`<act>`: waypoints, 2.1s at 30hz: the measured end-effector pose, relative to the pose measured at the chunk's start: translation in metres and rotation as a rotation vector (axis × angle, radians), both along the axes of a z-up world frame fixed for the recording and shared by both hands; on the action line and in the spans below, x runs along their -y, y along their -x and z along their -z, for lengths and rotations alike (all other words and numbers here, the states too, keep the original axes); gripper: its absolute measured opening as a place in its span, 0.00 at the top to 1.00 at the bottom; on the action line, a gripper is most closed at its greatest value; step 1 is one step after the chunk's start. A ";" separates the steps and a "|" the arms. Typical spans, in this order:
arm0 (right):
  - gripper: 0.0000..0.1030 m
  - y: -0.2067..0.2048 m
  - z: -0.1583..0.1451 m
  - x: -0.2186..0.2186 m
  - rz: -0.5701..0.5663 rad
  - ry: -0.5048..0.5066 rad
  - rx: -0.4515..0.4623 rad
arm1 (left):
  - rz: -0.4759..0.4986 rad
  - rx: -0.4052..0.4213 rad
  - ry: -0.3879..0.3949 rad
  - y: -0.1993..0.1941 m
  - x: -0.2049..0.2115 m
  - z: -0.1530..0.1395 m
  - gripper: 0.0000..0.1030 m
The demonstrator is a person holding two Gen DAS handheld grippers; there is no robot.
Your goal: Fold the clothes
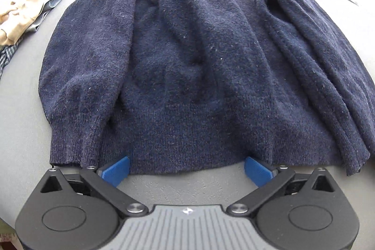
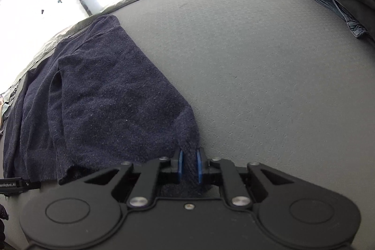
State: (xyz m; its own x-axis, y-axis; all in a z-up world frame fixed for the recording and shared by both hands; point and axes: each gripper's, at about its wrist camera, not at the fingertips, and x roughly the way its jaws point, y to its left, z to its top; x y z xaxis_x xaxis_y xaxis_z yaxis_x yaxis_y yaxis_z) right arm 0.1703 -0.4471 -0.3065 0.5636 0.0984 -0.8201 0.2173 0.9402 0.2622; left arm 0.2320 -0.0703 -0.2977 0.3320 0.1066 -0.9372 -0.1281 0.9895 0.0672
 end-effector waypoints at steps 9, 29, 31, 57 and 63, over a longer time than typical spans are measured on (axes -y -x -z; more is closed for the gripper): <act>0.91 -0.040 -0.057 0.087 0.165 0.251 0.180 | -0.117 0.005 0.024 0.006 0.002 0.000 0.00; 0.51 -0.033 -0.010 0.147 0.517 0.069 0.099 | -0.172 -0.025 0.031 0.007 0.005 -0.003 0.00; 0.50 -0.038 -0.004 0.145 0.509 0.046 0.099 | -0.169 -0.043 0.036 0.003 0.002 -0.003 0.00; 0.49 -0.077 -0.016 0.121 0.451 0.302 0.035 | -0.132 -0.033 0.041 0.006 -0.001 -0.005 0.00; 0.49 -0.067 -0.012 0.048 0.217 0.274 0.014 | -0.095 0.005 0.034 0.012 -0.002 -0.005 0.00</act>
